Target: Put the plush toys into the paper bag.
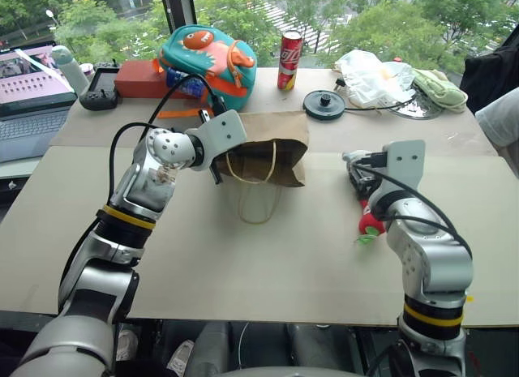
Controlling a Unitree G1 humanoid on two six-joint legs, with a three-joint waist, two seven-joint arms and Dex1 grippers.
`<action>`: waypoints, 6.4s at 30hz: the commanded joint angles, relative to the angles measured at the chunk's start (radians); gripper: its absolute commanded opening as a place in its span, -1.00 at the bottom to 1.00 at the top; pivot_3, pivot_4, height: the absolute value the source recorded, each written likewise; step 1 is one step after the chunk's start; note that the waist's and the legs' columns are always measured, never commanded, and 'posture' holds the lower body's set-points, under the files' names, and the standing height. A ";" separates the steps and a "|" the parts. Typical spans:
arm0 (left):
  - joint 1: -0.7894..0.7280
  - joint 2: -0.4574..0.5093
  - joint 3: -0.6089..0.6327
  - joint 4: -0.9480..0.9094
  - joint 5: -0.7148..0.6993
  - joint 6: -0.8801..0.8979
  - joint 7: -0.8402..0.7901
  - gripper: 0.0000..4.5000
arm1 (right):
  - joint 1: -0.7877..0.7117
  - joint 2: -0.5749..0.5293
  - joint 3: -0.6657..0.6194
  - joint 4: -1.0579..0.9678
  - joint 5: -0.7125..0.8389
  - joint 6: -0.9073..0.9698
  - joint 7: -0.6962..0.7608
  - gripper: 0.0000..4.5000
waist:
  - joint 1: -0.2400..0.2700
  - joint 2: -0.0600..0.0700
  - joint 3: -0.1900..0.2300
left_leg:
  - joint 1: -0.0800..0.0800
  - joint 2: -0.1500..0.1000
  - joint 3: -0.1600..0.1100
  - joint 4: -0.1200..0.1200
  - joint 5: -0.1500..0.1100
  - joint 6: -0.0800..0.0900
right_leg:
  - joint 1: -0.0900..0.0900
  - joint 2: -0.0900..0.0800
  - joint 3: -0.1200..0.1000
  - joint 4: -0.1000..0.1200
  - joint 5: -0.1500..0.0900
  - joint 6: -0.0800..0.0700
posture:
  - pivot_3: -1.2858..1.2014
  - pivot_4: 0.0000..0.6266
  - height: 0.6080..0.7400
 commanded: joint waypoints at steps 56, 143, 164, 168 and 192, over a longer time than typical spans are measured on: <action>-0.110 -0.047 0.046 -0.003 -0.096 0.092 0.023 -1.00 | -0.023 -0.043 0.174 -0.342 0.343 0.261 0.151 -0.47 | 0.004 0.000 0.000 | -0.002 0.000 -0.001 0.001 0.000 0.000 | 0.000 0.000 -0.001 -0.001 0.000 0.000 | 0.03 -0.52 0.98; -0.213 -0.008 -0.033 0.282 -0.050 -0.265 -0.256 -1.00 | -0.209 0.443 0.064 0.163 0.727 0.045 -0.499 0.99 | -0.022 0.002 0.000 | -0.007 0.000 -0.001 -0.002 0.000 0.000 | -0.009 0.000 -0.001 0.008 0.000 0.000 | 0.03 -0.52 0.98; -0.155 -0.110 0.021 0.210 -0.080 -0.017 -0.136 -1.00 | 0.058 -0.020 -0.199 -0.376 1.050 0.379 -0.365 0.99 | -0.019 0.002 0.000 | -0.013 0.000 -0.002 0.000 0.000 0.001 | -0.012 0.000 -0.001 0.007 0.000 0.000 | 0.03 -0.52 0.98; -0.128 -0.131 0.039 0.174 -0.098 0.076 -0.106 -1.00 | 0.121 -0.191 -0.219 -0.387 0.939 0.433 -0.396 0.99 | -0.015 0.002 0.000 | -0.013 0.000 -0.002 0.001 0.000 0.001 | -0.011 0.000 -0.001 0.006 0.000 0.000 | 0.03 -0.52 0.98; -0.078 -0.139 0.033 0.082 -0.107 0.121 -0.065 -1.00 | 0.237 -0.111 0.044 -0.155 0.417 0.303 -0.274 -0.37 | 0.006 0.002 -0.001 | -0.004 -0.001 -0.001 0.001 0.002 0.003 | 0.000 0.000 0.000 -0.002 0.000 0.001 | 0.03 -0.52 0.98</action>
